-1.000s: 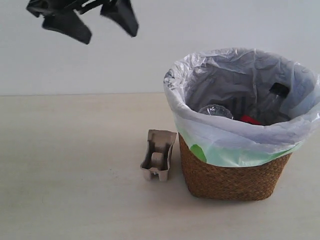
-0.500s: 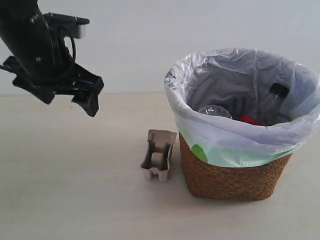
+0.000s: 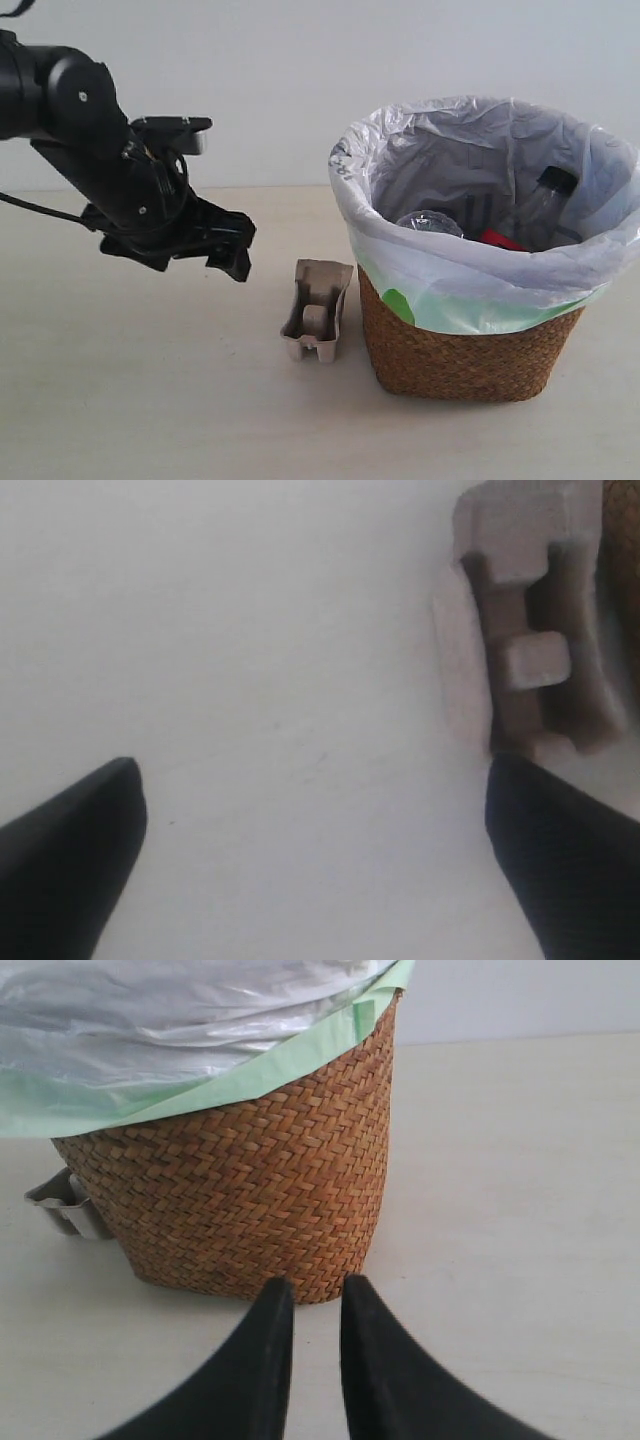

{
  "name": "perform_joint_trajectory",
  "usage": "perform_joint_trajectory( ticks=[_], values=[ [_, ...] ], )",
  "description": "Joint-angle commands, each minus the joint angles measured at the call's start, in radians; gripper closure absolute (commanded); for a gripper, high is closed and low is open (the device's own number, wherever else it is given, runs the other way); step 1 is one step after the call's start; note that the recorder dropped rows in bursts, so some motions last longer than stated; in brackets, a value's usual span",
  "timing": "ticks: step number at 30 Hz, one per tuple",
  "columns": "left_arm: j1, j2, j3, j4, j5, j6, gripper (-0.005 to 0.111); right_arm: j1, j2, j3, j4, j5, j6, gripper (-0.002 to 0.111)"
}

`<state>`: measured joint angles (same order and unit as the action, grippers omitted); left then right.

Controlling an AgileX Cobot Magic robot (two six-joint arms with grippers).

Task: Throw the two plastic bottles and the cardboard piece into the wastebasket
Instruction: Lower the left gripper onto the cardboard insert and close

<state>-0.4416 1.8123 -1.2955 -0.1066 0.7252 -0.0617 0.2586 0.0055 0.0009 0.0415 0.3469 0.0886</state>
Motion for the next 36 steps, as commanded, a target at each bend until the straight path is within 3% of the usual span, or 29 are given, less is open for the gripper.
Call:
perform_joint_trajectory(
  ticks=[1, 5, 10, 18, 36],
  values=[
    [-0.002, 0.081, 0.006, -0.166, -0.082, 0.124, 0.022, 0.001, -0.005, -0.001, 0.000, -0.005, 0.001, 0.095],
    [-0.002, 0.123, 0.004, -0.331, -0.148, 0.278, 0.022, 0.001, -0.005, -0.001, 0.000, -0.005, 0.001, 0.095],
    [-0.005, 0.139, 0.004, -0.419, -0.160, 0.348, 0.022, 0.001, -0.005, -0.001, 0.000, -0.005, 0.001, 0.095],
    [-0.080, 0.159, -0.001, -0.427, -0.244, 0.381, 0.022, 0.001, -0.005, -0.001, 0.000, -0.005, 0.001, 0.095],
    [-0.140, 0.235, -0.025, -0.450, -0.322, 0.425, 0.022, 0.001, -0.005, -0.001, 0.000, -0.005, 0.001, 0.095]
  ],
)
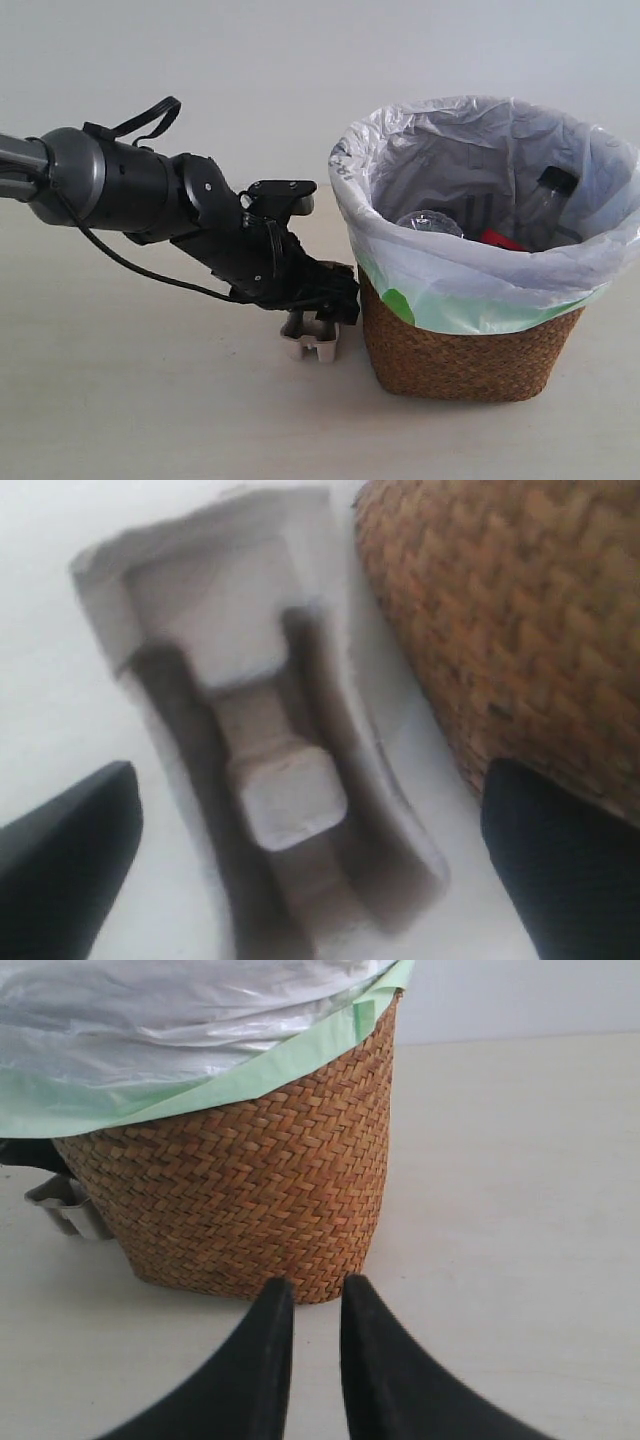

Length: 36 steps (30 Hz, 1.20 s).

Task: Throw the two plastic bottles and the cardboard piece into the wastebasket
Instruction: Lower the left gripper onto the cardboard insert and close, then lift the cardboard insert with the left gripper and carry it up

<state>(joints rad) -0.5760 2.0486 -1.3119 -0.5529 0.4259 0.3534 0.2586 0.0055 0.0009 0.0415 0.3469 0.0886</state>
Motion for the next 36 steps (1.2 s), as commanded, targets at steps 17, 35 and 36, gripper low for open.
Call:
perform_joint_trajectory(
  ticks=[17, 35, 36],
  values=[
    [-0.006, 0.078, -0.008, 0.022, -0.067, 0.042, 0.022, 0.001, -0.005, -0.001, 0.000, -0.005, 0.001, 0.095],
    [-0.004, -0.008, -0.006, 0.057, -0.050, 0.053, 0.103, 0.001, -0.005, -0.001, 0.000, -0.005, 0.001, 0.095],
    [-0.002, -0.018, -0.006, 0.071, -0.042, 0.035, 0.103, 0.001, -0.005, -0.001, 0.000, -0.005, 0.001, 0.095]
  ],
)
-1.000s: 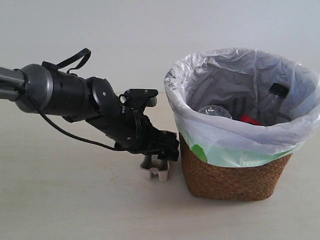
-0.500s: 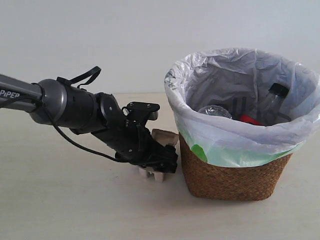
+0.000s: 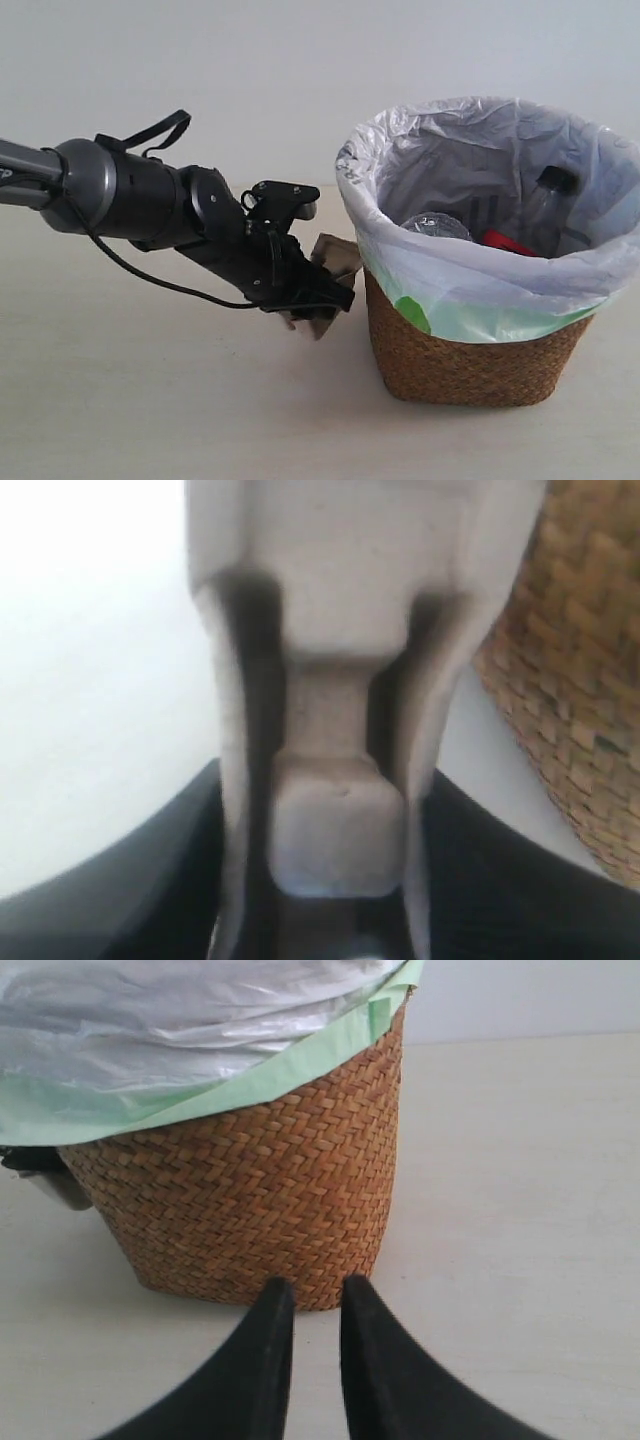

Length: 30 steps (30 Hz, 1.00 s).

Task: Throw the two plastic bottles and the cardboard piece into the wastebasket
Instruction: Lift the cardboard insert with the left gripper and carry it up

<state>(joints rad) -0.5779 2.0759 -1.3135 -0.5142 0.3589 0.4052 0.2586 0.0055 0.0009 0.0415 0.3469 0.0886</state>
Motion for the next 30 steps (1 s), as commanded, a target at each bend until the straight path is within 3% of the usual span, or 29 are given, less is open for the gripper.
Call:
perform_joint_trajectory(
  ticks=[1, 9, 20, 25, 30],
  values=[
    [0.002, -0.050, -0.005, 0.054, 0.033, -0.049, 0.103, 0.001, -0.005, -0.001, 0.000, -0.005, 0.001, 0.095],
    [0.078, -0.137, 0.071, 0.203, 0.143, -0.194, 0.103, 0.001, -0.005, -0.001, 0.000, -0.005, 0.001, 0.095],
    [0.248, -0.512, 0.468, 0.205, 0.054, -0.236, 0.103, 0.001, -0.005, -0.001, 0.000, -0.005, 0.001, 0.095],
    [0.354, -0.711, 0.628, 0.205, 0.050, -0.286, 0.103, 0.001, -0.005, -0.001, 0.000, -0.005, 0.001, 0.095],
    [0.477, -0.844, 0.700, 0.205, 0.111, -0.335, 0.103, 0.001, -0.005, -0.001, 0.000, -0.005, 0.001, 0.095]
  ],
)
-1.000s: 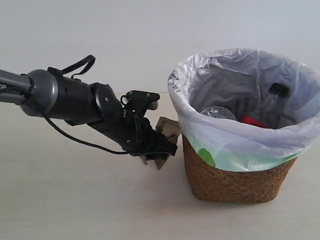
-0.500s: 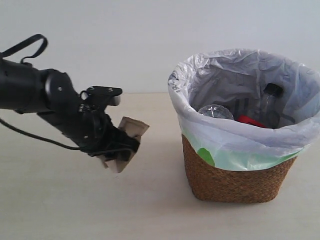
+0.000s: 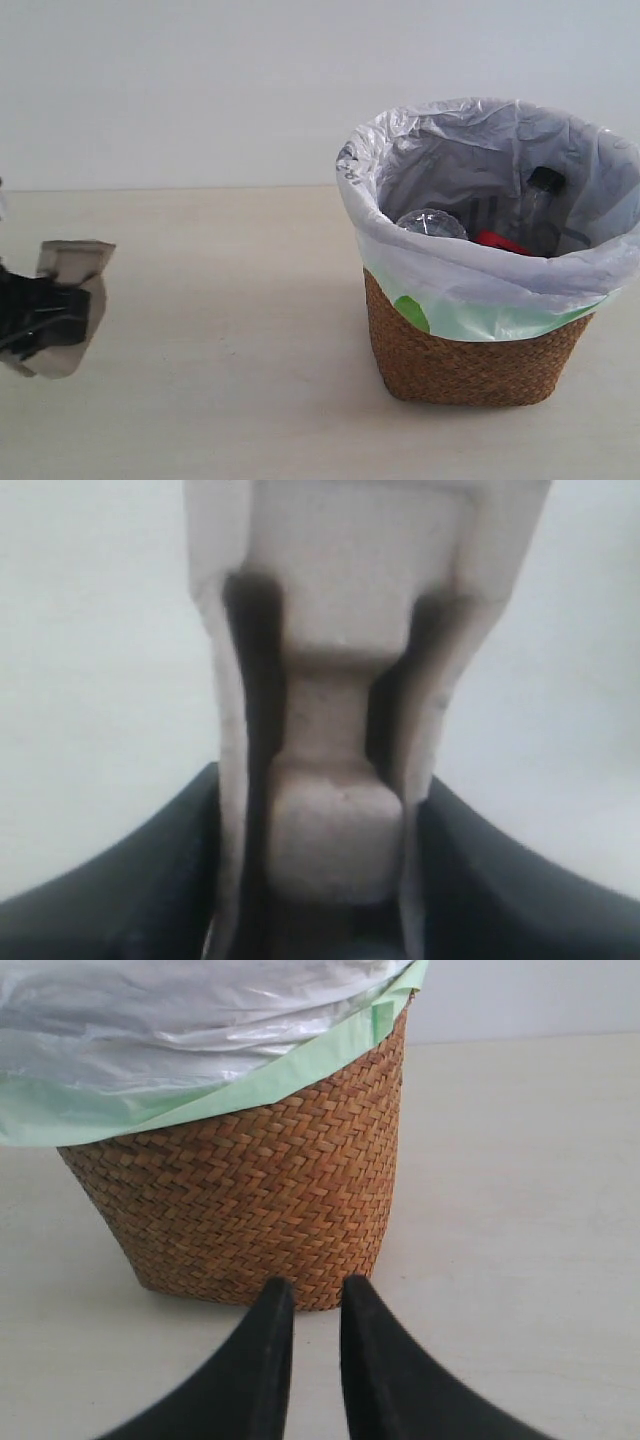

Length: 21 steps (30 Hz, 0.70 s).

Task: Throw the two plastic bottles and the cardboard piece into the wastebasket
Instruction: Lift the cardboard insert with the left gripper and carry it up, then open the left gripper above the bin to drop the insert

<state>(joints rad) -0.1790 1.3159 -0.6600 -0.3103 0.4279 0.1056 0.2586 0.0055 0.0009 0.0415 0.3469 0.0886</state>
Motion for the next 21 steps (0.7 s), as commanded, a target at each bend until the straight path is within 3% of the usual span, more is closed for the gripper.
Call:
perform_joint_trajectory(
  ticks=[1, 8, 13, 17, 21],
  values=[
    [0.091, -0.093, 0.051, 0.004, 0.065, -0.035, 0.103, 0.001, -0.005, -0.001, 0.000, -0.005, 0.001, 0.095],
    [0.139, -0.104, 0.065, -0.003, 0.114, -0.047, 0.103, 0.001, -0.005, -0.001, 0.000, -0.007, 0.001, 0.095],
    [0.131, -0.092, 0.050, -0.152, 0.048, 0.040, 0.103, 0.001, -0.005, -0.001, 0.000, -0.007, 0.001, 0.095],
    [0.070, 0.017, -0.082, -0.423, 0.188, 0.351, 0.103, 0.001, -0.005, -0.001, 0.000, -0.007, 0.001, 0.095],
    [-0.054, 0.126, -0.324, -0.631, 0.258, 0.443, 0.103, 0.001, -0.005, -0.001, 0.000, -0.007, 0.001, 0.095]
  ],
)
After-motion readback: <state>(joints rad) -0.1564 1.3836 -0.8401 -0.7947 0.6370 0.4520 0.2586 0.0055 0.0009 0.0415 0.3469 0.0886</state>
